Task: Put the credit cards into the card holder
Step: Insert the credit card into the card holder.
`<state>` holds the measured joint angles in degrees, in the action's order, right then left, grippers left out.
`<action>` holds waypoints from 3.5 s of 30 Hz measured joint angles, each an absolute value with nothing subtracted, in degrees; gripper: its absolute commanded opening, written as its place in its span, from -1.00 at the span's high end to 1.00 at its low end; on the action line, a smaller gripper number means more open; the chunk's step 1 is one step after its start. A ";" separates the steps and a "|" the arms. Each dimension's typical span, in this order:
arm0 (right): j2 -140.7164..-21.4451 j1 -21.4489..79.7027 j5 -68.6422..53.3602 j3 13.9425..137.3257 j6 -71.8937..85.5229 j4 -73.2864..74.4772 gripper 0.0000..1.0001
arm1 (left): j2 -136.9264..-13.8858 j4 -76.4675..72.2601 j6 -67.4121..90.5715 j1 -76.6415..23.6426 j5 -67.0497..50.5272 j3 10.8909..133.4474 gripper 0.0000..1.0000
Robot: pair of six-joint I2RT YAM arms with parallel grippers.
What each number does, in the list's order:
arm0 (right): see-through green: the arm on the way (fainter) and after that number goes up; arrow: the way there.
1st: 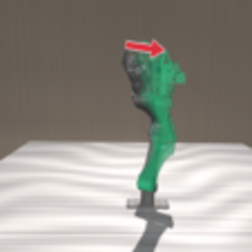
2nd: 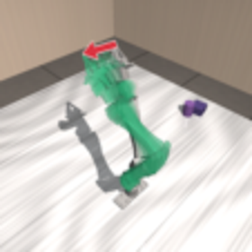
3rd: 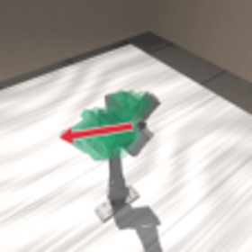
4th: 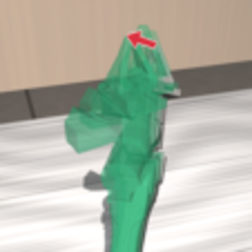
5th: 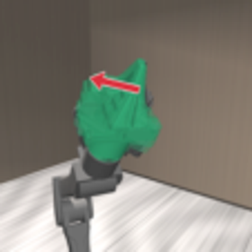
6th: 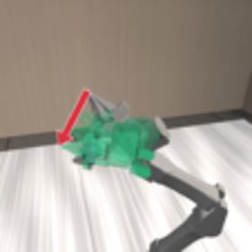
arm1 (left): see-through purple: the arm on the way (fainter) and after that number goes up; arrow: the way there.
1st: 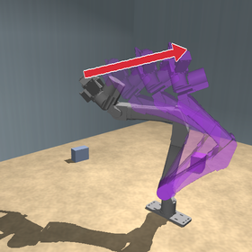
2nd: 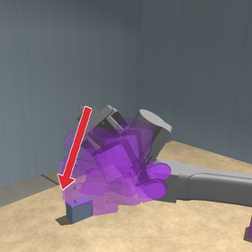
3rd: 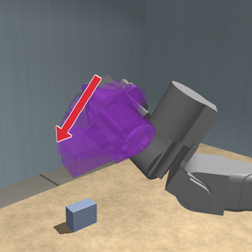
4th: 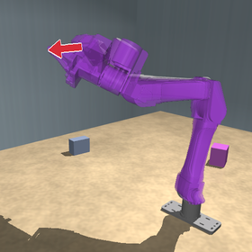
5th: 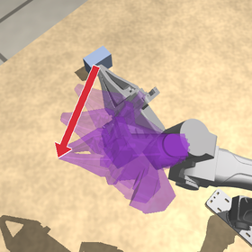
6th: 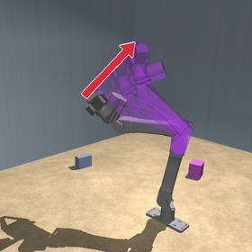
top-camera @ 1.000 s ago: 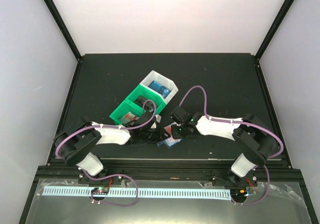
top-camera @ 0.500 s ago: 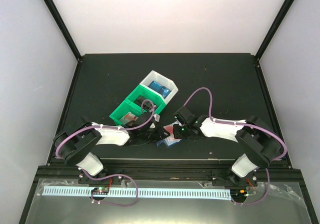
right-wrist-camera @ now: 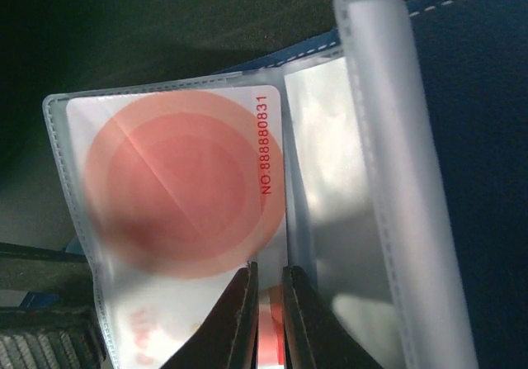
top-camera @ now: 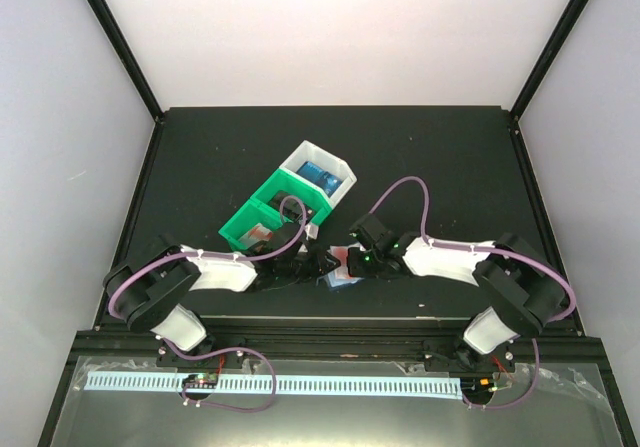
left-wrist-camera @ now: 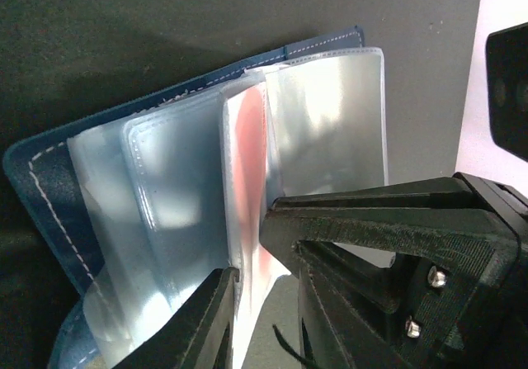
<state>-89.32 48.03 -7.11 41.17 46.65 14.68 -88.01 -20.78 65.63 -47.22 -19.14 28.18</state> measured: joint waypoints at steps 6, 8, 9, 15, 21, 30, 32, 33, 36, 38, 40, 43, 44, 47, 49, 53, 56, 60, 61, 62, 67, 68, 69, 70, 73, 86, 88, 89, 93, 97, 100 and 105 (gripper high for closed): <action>-87.99 47.35 -9.69 39.20 48.18 12.29 0.76 | -88.64 -23.09 66.65 -47.20 -19.49 28.10 0.60; -87.57 46.92 -10.96 38.48 48.73 11.35 0.77 | -89.17 -23.53 66.76 -47.16 -19.64 28.10 0.60; -87.48 46.76 -11.46 38.22 48.90 10.98 0.76 | -89.47 -23.66 66.83 -47.18 -19.81 28.10 0.61; -87.37 46.48 -15.31 36.56 50.13 8.45 0.76 | -91.44 -23.79 67.59 -47.33 -21.80 28.14 0.69; -87.29 46.13 -16.01 36.05 50.92 7.77 0.72 | -91.98 -21.82 68.16 -47.35 -22.41 29.06 0.95; -80.88 46.19 -9.30 37.60 49.32 16.62 0.38 | -89.93 -9.74 62.26 -47.72 -19.07 34.76 0.97; -78.83 46.19 -6.85 38.52 48.62 19.16 0.32 | -89.52 -5.96 60.05 -47.72 -17.98 36.49 0.97; -77.91 46.19 -5.72 38.89 48.34 20.25 0.30 | -89.30 -3.73 58.81 -47.72 -17.45 37.52 0.97; -75.75 46.19 -2.28 39.62 47.66 23.05 0.27 | -88.82 3.33 55.75 -47.75 -15.70 40.56 0.96; -74.91 46.19 -0.64 39.64 47.24 24.27 0.26 | -88.73 7.86 54.06 -47.83 -14.44 42.78 0.96; -74.54 46.19 0.56 39.64 47.00 25.34 0.25 | -88.73 13.30 52.66 -48.01 -12.71 45.41 0.95; -74.17 46.19 1.83 39.48 46.76 25.78 0.21 | -88.73 19.07 52.16 -48.34 -10.83 48.18 0.95; -74.17 46.19 2.28 39.44 46.68 25.80 0.21 | -88.73 20.53 52.18 -48.51 -10.28 48.73 0.95; -74.76 46.17 3.16 39.35 45.93 25.54 0.20 | -88.73 24.21 52.73 -49.25 -8.75 49.01 0.94; -76.66 46.13 3.55 39.70 44.77 25.32 0.20 | -88.73 25.28 53.08 -49.63 -8.19 49.01 0.91; -82.63 45.95 4.05 41.89 41.89 25.34 0.21 | -88.73 26.57 54.28 -50.37 -7.38 49.01 0.80; -85.62 45.87 3.95 43.13 39.51 25.23 0.21 | -88.71 27.62 55.79 -50.96 -6.63 48.99 0.65; -86.52 45.87 2.72 43.29 37.26 24.56 0.21 | -87.92 28.25 58.00 -51.77 -5.80 48.90 0.40; -86.61 45.87 2.33 43.29 36.88 24.36 0.21 | -87.72 28.25 58.22 -51.86 -5.74 48.90 0.38; -86.78 45.87 1.93 43.29 36.45 24.10 0.21 | -87.50 28.21 58.83 -51.99 -5.67 48.90 0.37; -88.27 45.87 0.80 43.27 35.64 23.44 0.22 | -87.37 27.97 59.02 -52.29 -5.74 49.01 0.26; -88.36 45.87 0.75 43.27 35.62 23.42 0.22 | -87.37 27.49 59.02 -52.34 -6.00 49.01 0.25; -88.36 45.87 0.69 43.27 35.59 23.33 0.22 | -87.37 26.59 58.87 -52.38 -6.59 49.01 0.22; -88.36 45.87 0.67 43.27 35.62 23.24 0.22 | -87.37 25.91 58.74 -52.47 -7.16 49.01 0.19; -88.36 45.87 0.43 43.27 35.66 23.05 0.22 | -87.37 22.92 58.24 -52.80 -9.17 49.04 0.16; -81.52 45.87 3.22 40.18 38.26 23.29 0.22 | -87.85 16.38 55.05 -53.71 -13.61 49.43 0.08; -77.78 45.87 4.14 39.99 38.39 23.79 0.22 | -87.85 16.67 54.46 -53.71 -12.99 49.76 -0.01; -76.18 45.87 4.43 40.01 38.35 23.81 0.22 | -87.72 16.84 53.95 -53.71 -12.49 49.98 -0.07; -72.66 45.87 4.49 40.60 37.56 24.67 0.22 | -85.19 19.33 51.20 -53.71 -7.99 51.53 -0.25; -72.60 46.28 3.27 41.50 36.67 25.58 0.21 | -80.55 23.42 46.52 -53.12 -2.92 53.65 -0.36; -73.32 47.59 2.09 42.85 36.03 25.76 0.21 | -76.97 27.05 42.54 -52.18 1.06 55.29 -0.43; -78.89 52.60 0.84 48.03 35.57 25.36 0.21 | -72.69 32.12 38.96 -49.43 5.41 55.24 -0.48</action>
